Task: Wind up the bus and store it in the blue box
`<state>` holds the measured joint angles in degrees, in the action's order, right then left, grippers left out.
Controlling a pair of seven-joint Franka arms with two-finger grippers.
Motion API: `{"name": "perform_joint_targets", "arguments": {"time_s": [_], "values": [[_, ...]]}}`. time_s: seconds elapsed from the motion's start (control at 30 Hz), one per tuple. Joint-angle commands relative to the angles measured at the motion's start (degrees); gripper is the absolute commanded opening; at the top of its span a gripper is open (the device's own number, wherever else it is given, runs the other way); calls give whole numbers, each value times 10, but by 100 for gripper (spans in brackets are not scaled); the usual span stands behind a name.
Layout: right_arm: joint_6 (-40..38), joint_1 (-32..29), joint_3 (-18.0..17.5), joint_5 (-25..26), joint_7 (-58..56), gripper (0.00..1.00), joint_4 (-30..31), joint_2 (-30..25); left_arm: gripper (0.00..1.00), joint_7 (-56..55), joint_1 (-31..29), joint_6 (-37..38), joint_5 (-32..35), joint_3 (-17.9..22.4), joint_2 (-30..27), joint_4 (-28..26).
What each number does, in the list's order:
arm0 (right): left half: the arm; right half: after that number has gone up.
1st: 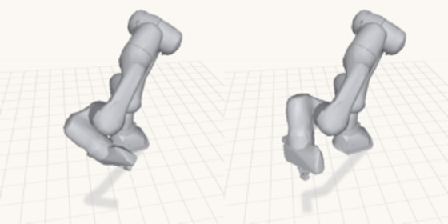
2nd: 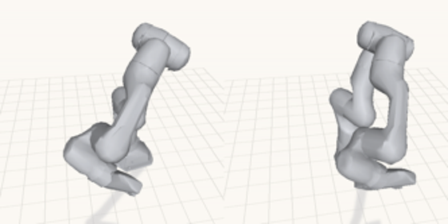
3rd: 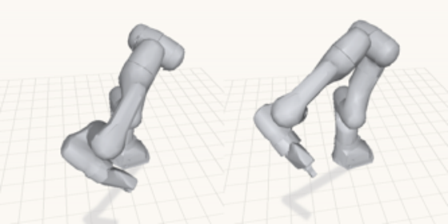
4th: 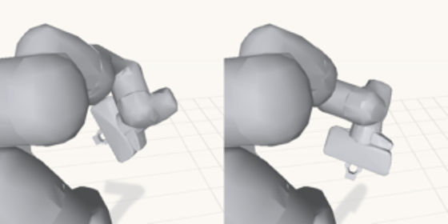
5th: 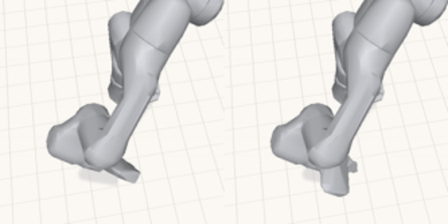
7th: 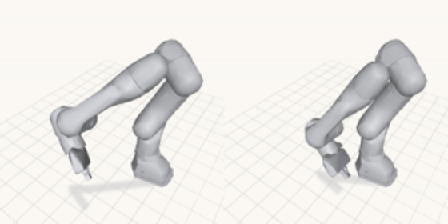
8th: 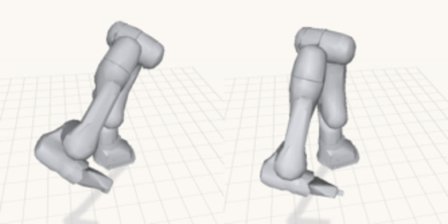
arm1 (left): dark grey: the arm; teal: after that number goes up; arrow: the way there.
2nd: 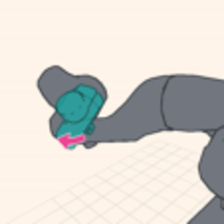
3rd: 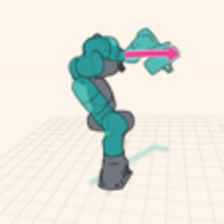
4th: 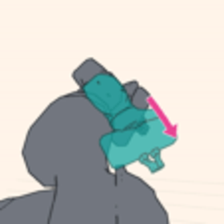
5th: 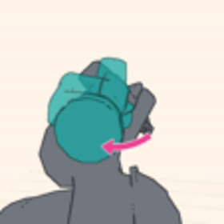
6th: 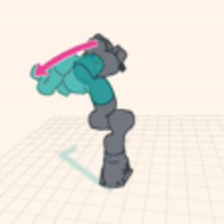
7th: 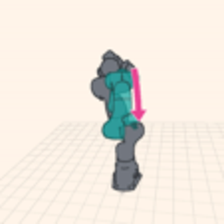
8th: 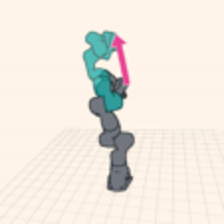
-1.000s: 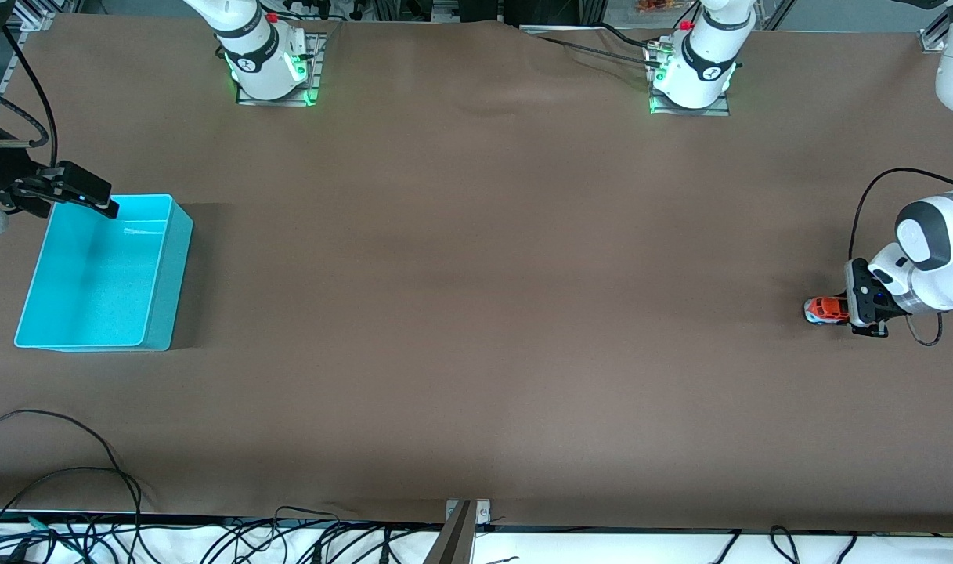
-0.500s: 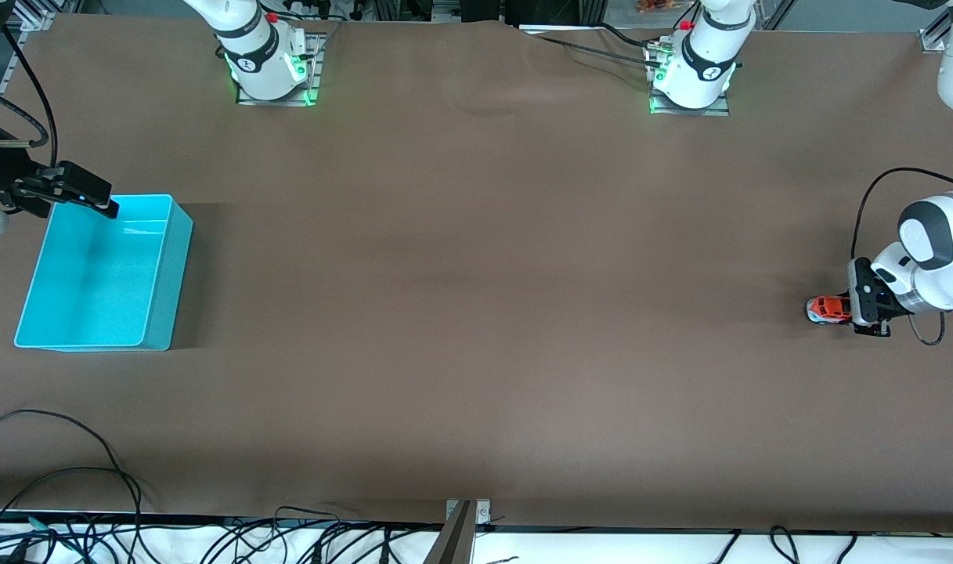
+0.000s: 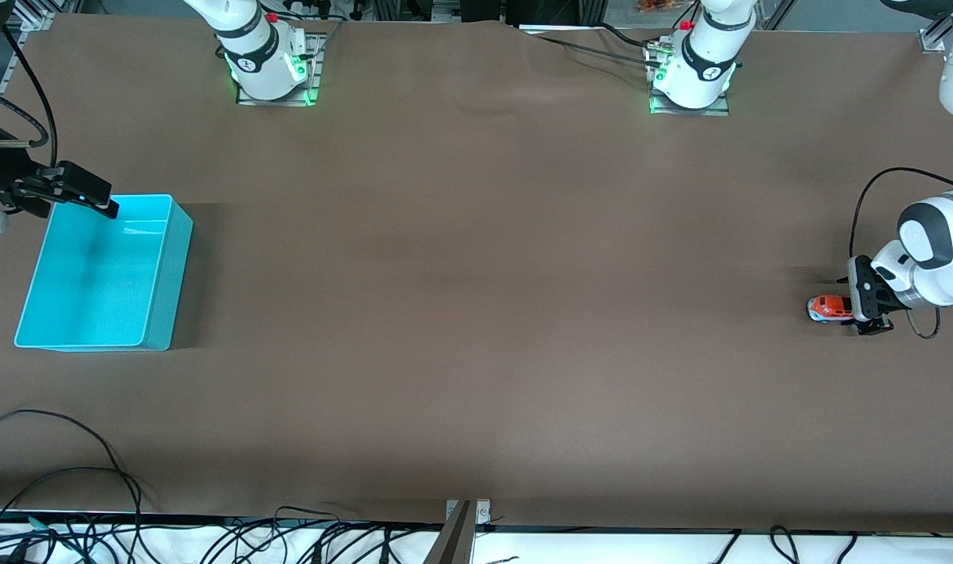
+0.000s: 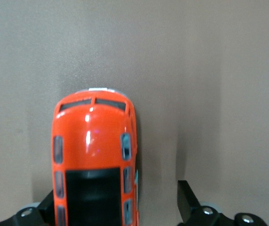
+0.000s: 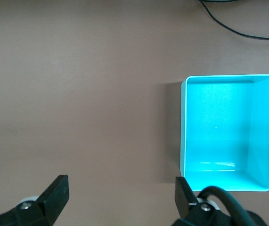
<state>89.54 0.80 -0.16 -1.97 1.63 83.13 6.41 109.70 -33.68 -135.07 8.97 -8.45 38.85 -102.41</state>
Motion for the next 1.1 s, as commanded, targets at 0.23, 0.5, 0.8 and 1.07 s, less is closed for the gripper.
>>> {"name": "perform_joint_targets", "arguments": {"time_s": [0.23,0.5,0.8,1.07], "values": [[-4,1,1,5,4,100,-13,4,100,-19,9,70,12,-10,-57,6],[-4,1,1,5,4,100,-13,4,100,-97,11,147,12,-38,-123,21],[-4,1,1,6,3,100,-13,4,100,-195,12,266,14,-94,-135,103],[-4,2,0,4,4,100,-14,4,100,-322,23,379,22,-165,-138,172]]}}
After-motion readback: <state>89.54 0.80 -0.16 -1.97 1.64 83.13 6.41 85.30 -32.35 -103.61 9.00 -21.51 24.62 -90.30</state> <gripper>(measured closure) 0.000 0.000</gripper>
